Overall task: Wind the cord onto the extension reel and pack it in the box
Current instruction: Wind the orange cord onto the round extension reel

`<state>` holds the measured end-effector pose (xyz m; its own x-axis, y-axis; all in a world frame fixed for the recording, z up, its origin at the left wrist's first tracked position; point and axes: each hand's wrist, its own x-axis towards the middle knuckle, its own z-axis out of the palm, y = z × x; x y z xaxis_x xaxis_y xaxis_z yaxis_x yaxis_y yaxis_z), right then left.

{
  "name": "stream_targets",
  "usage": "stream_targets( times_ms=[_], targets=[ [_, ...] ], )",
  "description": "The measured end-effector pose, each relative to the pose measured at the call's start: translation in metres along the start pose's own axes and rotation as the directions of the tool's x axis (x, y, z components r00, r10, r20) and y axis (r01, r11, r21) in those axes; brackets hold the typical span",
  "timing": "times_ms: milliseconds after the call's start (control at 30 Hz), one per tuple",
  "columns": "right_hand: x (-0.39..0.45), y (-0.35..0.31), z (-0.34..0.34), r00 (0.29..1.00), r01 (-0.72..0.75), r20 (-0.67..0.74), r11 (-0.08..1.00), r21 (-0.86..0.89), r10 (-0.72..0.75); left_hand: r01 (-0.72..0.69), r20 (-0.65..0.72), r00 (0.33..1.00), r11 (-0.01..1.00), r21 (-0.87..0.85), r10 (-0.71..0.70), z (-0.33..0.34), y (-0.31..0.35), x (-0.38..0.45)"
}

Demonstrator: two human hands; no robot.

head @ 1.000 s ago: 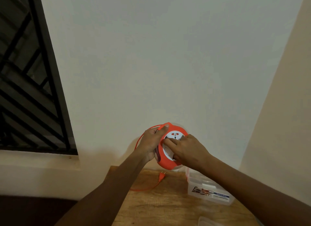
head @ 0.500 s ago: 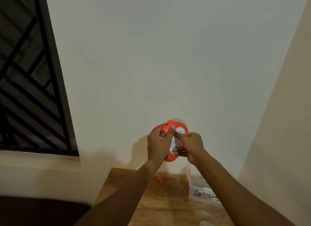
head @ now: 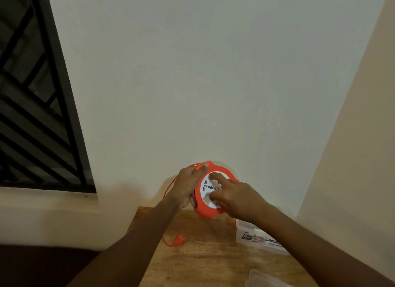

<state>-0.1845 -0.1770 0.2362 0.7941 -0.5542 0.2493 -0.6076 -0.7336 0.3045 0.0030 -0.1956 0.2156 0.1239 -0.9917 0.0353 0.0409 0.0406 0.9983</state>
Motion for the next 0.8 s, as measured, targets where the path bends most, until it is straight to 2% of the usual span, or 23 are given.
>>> stream_targets(
  times_ms=[233, 367, 500, 567, 633, 667, 733, 767, 800],
  targets=[
    [-0.001, -0.016, 0.009, 0.975, 0.016, 0.224, 0.996, -0.090, 0.004, 0.003, 0.062, 0.998, 0.998, 0.057, -0.007, -0.003, -0.010, -0.007],
    [0.008, -0.014, 0.002, 0.954, 0.156, 0.286, 0.963, -0.218, -0.090, 0.011, 0.047, 0.999, 0.999, 0.051, -0.014, -0.008, -0.018, -0.011],
    [0.016, -0.011, -0.001, 0.925, 0.337, 0.297, 0.870, -0.359, -0.236, -0.046, 0.015, 0.999, 0.992, 0.117, 0.044, -0.004, -0.026, -0.016],
    [0.016, -0.011, 0.003, 0.925, 0.352, 0.276, 0.860, -0.370, -0.260, -0.041, 0.013, 0.999, 0.992, 0.121, 0.040, -0.005, -0.027, -0.016],
    [0.014, -0.009, 0.007, 0.947, 0.294, 0.228, 0.893, -0.340, -0.225, -0.042, 0.021, 0.999, 0.996, 0.077, 0.041, -0.008, -0.027, -0.015],
    [0.015, -0.007, 0.009, 0.970, 0.215, 0.173, 0.934, -0.286, -0.171, -0.037, 0.000, 0.999, 0.999, 0.027, 0.037, -0.010, -0.027, -0.015],
    [0.015, -0.009, 0.011, 0.996, -0.085, 0.026, 0.994, -0.072, 0.087, -0.017, -0.082, 0.997, 0.988, -0.154, 0.005, -0.011, -0.025, -0.016],
    [0.018, -0.012, 0.012, 0.969, -0.245, -0.007, 0.966, 0.081, 0.246, -0.011, -0.126, 0.992, 0.970, -0.242, -0.020, -0.009, -0.024, -0.017],
    [0.021, -0.017, 0.012, 0.922, -0.372, -0.010, 0.891, 0.261, 0.388, -0.008, -0.162, 0.986, 0.952, -0.305, -0.043, -0.007, -0.023, -0.016]
  ],
)
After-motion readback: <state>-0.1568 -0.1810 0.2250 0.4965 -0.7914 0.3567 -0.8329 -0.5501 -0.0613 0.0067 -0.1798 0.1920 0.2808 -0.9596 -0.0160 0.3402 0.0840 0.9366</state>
